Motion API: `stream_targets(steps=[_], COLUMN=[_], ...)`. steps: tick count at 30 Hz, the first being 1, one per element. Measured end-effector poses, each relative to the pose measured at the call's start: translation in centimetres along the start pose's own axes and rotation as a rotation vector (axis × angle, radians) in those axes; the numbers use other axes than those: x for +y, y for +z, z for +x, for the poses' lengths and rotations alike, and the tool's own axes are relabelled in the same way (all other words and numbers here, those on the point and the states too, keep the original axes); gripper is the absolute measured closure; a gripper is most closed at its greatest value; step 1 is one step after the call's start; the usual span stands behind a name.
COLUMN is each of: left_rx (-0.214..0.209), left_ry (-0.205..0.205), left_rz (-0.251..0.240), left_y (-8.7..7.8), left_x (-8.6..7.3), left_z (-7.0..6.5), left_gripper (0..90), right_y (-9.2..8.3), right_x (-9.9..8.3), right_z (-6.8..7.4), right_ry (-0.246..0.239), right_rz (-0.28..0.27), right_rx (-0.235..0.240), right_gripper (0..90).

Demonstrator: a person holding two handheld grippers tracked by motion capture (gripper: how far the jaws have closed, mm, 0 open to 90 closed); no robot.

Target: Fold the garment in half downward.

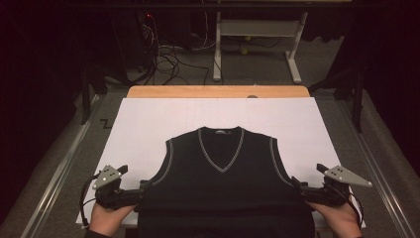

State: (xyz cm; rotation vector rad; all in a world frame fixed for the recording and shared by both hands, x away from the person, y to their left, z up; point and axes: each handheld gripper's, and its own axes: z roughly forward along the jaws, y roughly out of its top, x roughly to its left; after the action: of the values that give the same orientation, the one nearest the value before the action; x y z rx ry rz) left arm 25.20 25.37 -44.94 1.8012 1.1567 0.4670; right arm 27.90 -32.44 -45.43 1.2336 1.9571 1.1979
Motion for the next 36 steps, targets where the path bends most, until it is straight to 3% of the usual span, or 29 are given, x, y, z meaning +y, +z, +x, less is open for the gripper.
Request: stream_targets(steps=[5, 9, 16, 22, 25, 28, 32, 36], left_rx=[-0.006, -0.073, -0.057, -0.047, -0.058, -0.063, -0.036, 0.007], left_ry=[0.011, 0.03, 0.079, 0.024, 0.023, -0.023, -0.037, -0.073], left_rz=[-0.027, -0.004, 0.011, 0.034, 0.036, 0.049, 0.1, 0.205], left_y=[0.5, 1.7, 4.6, 7.5, 8.8, 10.1, 11.6, 13.4], left_x=[1.5, 3.1, 6.5, 8.3, 8.9, 9.3, 9.9, 9.9], left_z=[0.3, 0.7, 0.3, 1.2, 1.6, 2.0, 2.3, 3.0], left_gripper=[0.0, 0.0, 0.0, 0.0, 0.0, 0.0, 0.0, 0.0], right_y=[1.0, 2.6, 4.3, 6.3, 7.5, 8.7, 10.2, 11.7], right_x=[1.2, 2.4, 4.0, 5.1, 5.6, 6.1, 6.7, 7.1], right_z=[-0.3, -0.8, -1.8, -2.2, -2.1, -1.8, -1.5, -1.9], right_ry=[-0.002, -0.025, -0.031, -0.036, -0.041, -0.054, -0.052, -0.014], right_rz=[-0.001, -0.001, 0.018, 0.056, 0.087, 0.114, 0.153, 0.193], right_rx=[0.004, -0.008, -0.022, -0.022, -0.037, -0.035, -0.031, -0.033], right_gripper=[0.2, 0.2, 0.2, 0.2, 0.2, 0.3, 3.4, 5.5])
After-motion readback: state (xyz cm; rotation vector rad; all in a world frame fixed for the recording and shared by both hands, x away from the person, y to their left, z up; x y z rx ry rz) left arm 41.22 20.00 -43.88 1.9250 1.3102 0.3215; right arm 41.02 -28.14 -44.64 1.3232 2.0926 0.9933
